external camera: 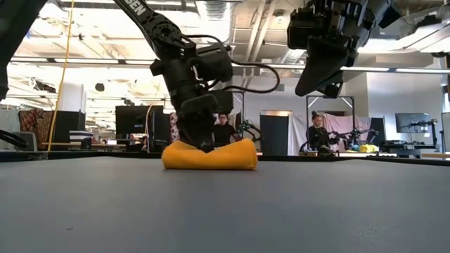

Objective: Roll towel
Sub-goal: Move the yellow towel to the bottom left of the table

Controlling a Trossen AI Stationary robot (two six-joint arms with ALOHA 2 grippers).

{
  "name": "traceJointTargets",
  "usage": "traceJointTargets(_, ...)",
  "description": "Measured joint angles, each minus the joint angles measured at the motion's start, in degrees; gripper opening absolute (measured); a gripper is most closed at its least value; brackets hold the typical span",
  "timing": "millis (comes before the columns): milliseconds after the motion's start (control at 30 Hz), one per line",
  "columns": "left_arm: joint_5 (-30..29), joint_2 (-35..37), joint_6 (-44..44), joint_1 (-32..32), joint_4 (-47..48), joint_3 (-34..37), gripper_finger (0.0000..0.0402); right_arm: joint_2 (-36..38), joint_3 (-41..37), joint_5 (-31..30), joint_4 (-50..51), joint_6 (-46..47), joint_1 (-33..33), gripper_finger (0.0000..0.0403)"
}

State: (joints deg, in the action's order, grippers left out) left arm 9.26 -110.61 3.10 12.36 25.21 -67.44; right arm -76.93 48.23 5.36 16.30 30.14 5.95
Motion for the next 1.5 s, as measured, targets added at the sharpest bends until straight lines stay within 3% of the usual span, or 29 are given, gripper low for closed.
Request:
traceJointTargets(100, -0.1, 0.0, 4.0, -0.7, 3.4, -0.2, 0.0130, 0.0, 0.0, -1.2, 0.0, 0.0, 0.0, 0.0025)
traceJointTargets(267, -0.6, 0.1, 12.2, -3.1, 5.6, -0.2, 0.0034, 0.0, 0.0, -2.9, -0.1, -0.6, -0.3, 0.0025)
traceJointTargets(333, -0.9, 0.1, 16.9, -3.9, 5.9, -0.1, 0.0013, 0.0, 0.0, -3.0, 0.0, -1.1, -0.6, 0.0025)
traceJointTargets(433, -4.2, 1.3, 23.5, -5.4, 6.7, 0.0, 0.0007, 0.0, 0.0, -3.0, 0.0, -1.5, -1.2, 0.0025)
traceJointTargets(700, -23.9, 10.3, 42.4, -14.4, 19.4, 0.5, 0.0002, 0.0, 0.0, -3.2, 0.0, -1.9, -1.3, 0.0025)
traceJointTargets(933, -32.1, 19.8, 72.5, -25.5, 20.7, 11.7, 0.0001, 0.0, 0.0, -3.2, -0.3, -2.2, 0.2, 0.0025)
traceJointTargets(1033, -32.0, 22.8, 86.5, -30.8, 19.0, 19.3, 0.0001, 0.0, 0.0, -3.2, -0.7, -2.5, 0.4, 0.0025)
traceJointTargets(1133, -30.5, 24.8, 98.8, -36.8, 10.5, 26.7, 0.0001, 0.0, 0.0, -2.6, -1.3, -3.4, 0.4, 0.0025)
traceJointTargets(1267, -36.9, 25.5, 115.9, -46.3, 1.0, 32.5, 0.0001, 0.0, 0.0, -2.5, -3.6, -3.2, -0.3, 0.0025)
traceJointTargets(1500, -31.5, 25.2, 117.2, -51.4, 6.5, 29.2, 0.0000, -4.4, 0.0, -2.2, -14.8, -1.5, -2.0, 0.0024)
